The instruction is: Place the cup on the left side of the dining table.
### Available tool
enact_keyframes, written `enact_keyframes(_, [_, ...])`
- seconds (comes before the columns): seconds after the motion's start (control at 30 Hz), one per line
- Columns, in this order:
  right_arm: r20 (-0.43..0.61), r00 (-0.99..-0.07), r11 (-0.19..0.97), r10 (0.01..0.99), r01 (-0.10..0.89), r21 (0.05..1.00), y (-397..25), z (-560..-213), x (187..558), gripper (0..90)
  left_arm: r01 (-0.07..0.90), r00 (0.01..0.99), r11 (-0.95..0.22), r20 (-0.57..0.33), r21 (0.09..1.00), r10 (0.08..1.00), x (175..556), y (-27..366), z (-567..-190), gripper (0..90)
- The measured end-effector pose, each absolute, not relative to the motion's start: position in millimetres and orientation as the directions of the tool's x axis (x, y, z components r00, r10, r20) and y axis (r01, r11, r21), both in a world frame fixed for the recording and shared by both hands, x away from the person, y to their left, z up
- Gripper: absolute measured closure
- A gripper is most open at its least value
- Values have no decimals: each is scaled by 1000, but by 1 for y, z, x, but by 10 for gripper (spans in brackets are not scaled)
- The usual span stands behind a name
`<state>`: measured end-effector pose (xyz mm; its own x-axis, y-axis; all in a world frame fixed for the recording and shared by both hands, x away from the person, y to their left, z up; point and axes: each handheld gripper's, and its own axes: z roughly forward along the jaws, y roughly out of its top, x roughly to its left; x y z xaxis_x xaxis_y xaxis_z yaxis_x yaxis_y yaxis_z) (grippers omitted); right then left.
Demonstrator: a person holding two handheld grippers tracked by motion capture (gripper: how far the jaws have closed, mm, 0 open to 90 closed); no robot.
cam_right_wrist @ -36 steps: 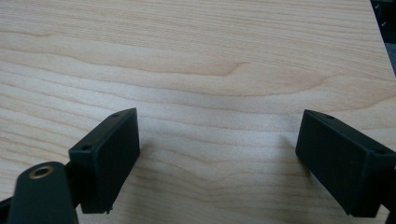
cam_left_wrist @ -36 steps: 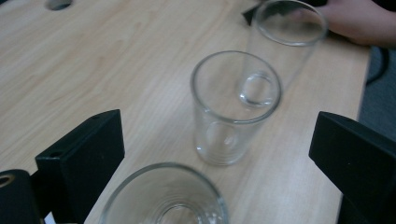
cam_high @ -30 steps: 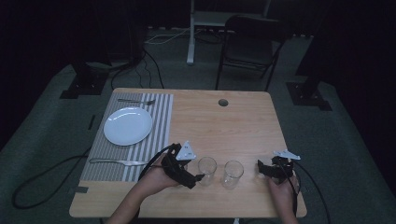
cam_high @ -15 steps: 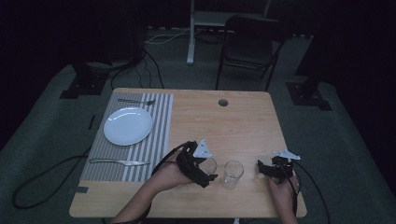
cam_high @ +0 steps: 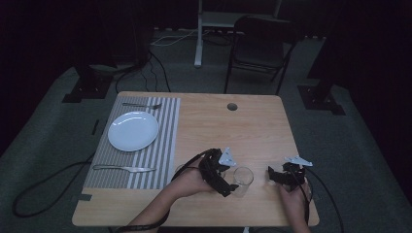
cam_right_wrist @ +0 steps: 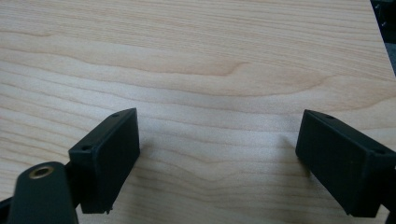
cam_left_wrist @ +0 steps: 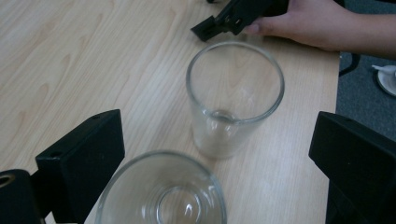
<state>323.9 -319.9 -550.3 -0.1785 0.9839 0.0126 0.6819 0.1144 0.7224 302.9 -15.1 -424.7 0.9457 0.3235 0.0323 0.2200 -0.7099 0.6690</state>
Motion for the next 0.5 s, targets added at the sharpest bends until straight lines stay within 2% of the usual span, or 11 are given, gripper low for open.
enact_keyframes(0.23, [13, -178, 114, 984, 682, 723, -320, -550, 324, 132, 199, 960, -743, 25, 639, 278, 304, -35, -430, 39])
enact_keyframes(0.43, [13, -178, 114, 984, 682, 723, -320, -550, 324, 132, 173, 958, -769, 75, 616, 276, 304, -52, -434, 72])
enact_keyframes(0.5, [13, -178, 114, 984, 682, 723, -320, -550, 324, 132, 174, 963, -782, 64, 598, 263, 304, -58, -436, 72])
